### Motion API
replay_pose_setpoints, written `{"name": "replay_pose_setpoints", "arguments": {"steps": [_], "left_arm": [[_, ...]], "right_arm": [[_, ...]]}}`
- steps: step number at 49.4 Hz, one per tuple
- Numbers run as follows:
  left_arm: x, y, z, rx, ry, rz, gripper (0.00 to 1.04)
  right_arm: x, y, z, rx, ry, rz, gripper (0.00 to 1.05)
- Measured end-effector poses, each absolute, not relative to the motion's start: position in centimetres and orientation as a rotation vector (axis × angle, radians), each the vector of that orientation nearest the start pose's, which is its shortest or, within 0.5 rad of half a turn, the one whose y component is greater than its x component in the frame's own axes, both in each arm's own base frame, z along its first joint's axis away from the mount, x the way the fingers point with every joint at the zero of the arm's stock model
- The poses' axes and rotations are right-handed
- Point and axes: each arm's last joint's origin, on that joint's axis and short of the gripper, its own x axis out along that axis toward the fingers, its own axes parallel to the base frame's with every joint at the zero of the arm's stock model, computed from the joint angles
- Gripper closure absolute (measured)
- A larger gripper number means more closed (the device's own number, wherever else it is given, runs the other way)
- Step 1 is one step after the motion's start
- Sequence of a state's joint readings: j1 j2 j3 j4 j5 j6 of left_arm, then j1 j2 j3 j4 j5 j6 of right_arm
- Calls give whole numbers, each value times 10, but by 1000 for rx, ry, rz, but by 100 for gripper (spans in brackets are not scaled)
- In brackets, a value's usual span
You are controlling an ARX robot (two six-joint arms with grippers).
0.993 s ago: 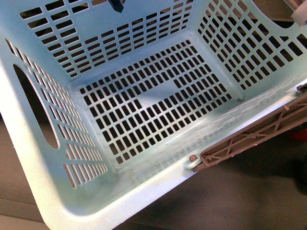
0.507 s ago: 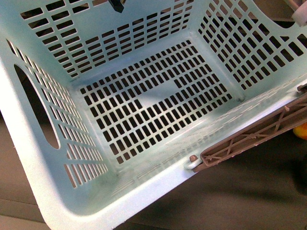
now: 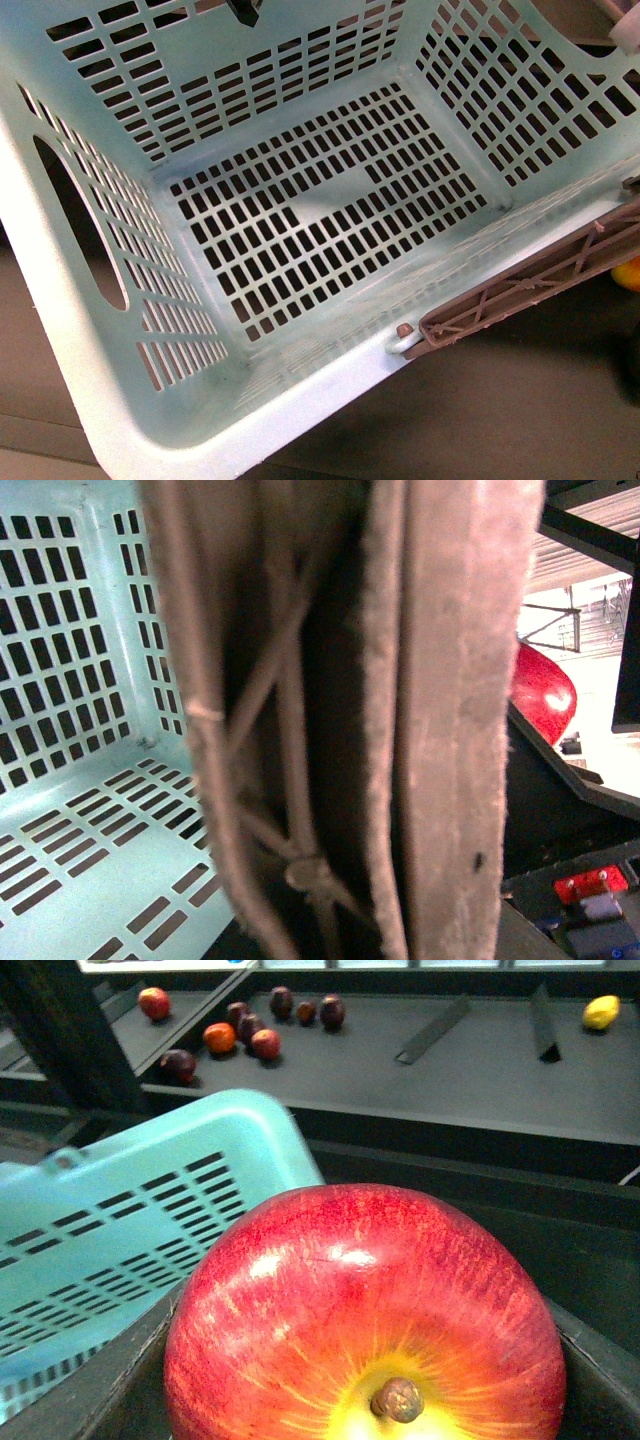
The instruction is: Pick apple with right arm and hold basket with left
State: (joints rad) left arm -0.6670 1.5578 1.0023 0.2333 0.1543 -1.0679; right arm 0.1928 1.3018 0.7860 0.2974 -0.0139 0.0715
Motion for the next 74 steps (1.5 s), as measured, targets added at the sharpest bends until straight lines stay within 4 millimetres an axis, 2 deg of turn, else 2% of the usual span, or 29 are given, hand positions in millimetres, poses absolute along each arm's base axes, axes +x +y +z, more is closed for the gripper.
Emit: {"name": "replay_pose_setpoints", "arguments": {"steps": [5, 10, 15, 20, 24, 34, 40, 47, 53, 57, 60, 63, 66, 69, 74], "left_arm": [[271, -219, 259, -913, 716, -557, 89], [271, -219, 259, -913, 716, -557, 89], [271, -219, 259, -913, 716, -557, 89], [270, -219, 259, -913, 717, -558, 89], [271, -219, 259, -913, 716, -557, 89], [271, -219, 257, -907, 725, -561, 89], [271, -219, 257, -915, 726, -550, 89], [271, -219, 257, -907, 714, -541, 89], [271, -219, 257, -908, 720, -548, 89], [270, -220, 257, -912, 732, -563, 89], [270, -220, 257, -918, 735, -560, 89], [270, -220, 257, -915, 729, -555, 89], [271, -219, 257, -912, 725, -552, 89], [271, -219, 257, -909, 721, -549, 89], [271, -219, 257, -909, 722, -550, 89]], "right_arm": [[280, 76, 256, 61, 267, 261, 23], [279, 85, 244, 61, 306, 287, 23], [279, 88, 238, 60, 327, 288, 22], [279, 88, 235, 65, 337, 277, 7], [279, 87, 236, 68, 328, 268, 9], [276, 74, 246, 71, 291, 204, 9], [269, 58, 256, 63, 257, 113, 9], [251, 31, 268, 43, 218, -18, 9], [244, 21, 272, 30, 188, -53, 9], [237, 19, 266, 25, 56, 0, 23], [225, 17, 251, 20, 6, 6, 37], [214, 14, 240, 12, 2, 2, 49], [208, 12, 234, 10, 2, 1, 56], [200, 9, 225, 8, 7, 14, 68], [192, 3, 217, 6, 11, 9, 82]]}}
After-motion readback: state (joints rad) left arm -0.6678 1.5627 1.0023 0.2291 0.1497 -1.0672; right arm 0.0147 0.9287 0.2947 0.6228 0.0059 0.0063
